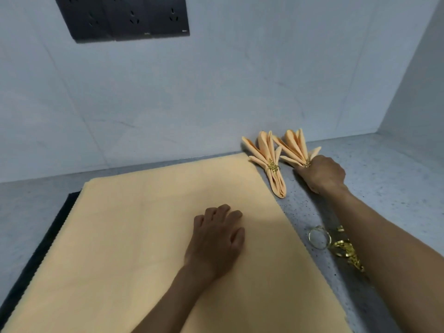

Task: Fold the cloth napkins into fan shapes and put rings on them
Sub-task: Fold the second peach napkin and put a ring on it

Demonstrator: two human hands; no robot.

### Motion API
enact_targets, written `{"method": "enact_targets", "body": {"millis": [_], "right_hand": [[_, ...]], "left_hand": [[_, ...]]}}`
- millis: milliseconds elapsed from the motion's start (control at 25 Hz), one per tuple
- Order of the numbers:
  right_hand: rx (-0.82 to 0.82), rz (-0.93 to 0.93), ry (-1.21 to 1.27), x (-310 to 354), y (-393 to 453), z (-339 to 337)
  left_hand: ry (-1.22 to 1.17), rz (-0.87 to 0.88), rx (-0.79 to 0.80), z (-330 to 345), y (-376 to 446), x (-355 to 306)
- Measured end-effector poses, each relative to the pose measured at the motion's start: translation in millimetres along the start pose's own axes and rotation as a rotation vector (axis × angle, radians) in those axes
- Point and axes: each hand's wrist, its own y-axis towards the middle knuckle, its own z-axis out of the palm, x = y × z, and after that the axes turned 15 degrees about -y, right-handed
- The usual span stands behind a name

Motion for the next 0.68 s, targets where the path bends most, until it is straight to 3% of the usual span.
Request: {"method": "enact_targets", "body": {"millis": [320,680], "right_hand": [[-0.063,0.09,0.048,8,8,6],[0.019,0.019,0.056,19,13,5]], "left_hand": [[0.001,-0.002,-0.018,1,1,-1],[0.001,-0.002,-0.016,0,1,-2]]}}
